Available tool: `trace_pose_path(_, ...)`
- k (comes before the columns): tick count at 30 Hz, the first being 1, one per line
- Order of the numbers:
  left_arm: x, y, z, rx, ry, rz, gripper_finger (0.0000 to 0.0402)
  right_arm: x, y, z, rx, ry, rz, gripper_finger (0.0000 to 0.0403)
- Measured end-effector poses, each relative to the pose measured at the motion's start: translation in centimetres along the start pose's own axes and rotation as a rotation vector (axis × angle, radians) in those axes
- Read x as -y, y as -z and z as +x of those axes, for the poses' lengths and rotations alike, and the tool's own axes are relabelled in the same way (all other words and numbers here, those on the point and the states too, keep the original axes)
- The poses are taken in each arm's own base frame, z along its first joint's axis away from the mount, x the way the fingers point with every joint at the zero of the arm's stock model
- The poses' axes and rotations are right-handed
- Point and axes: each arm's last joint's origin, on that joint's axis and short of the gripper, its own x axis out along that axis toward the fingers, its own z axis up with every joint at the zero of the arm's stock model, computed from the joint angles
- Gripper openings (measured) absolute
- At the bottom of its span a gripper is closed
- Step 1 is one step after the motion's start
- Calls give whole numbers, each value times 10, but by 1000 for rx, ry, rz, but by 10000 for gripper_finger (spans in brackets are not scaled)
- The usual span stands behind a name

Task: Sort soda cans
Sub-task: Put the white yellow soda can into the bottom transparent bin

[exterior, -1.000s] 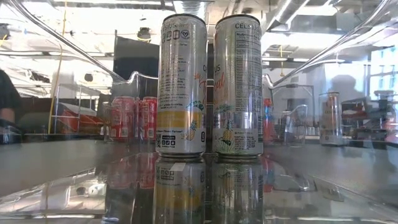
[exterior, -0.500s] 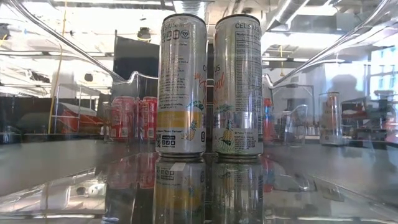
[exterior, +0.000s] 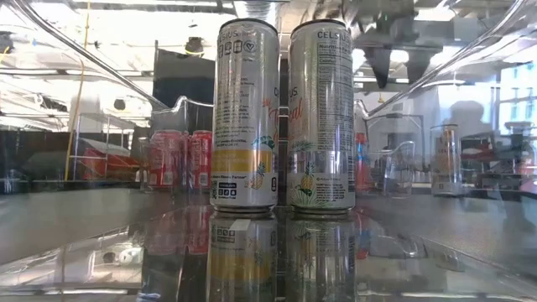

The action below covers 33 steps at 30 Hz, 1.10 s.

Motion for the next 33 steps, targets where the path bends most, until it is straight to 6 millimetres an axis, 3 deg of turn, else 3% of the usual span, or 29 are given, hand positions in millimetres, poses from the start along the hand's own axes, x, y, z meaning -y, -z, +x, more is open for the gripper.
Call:
trace_pose_path(7,4,9,-7,-31,0,11,375,56,-43,13,28,124,262,339)
trace_pose_path(13,6,13,-10,-39,-1,44,375,92,-53,9,93,191,566,325)
trace_pose_path(18,0,9,-5,-41,-24,105,375,116,-60,14,75,216,660,330)
trace_pose_path(25,-14,-1,8,-49,-78,137,375,120,-61,39,19,270,742,332)
trace_pose_path(33,-22,-2,12,-77,-108,170,375,126,-50,76,-30,352,1075,332)
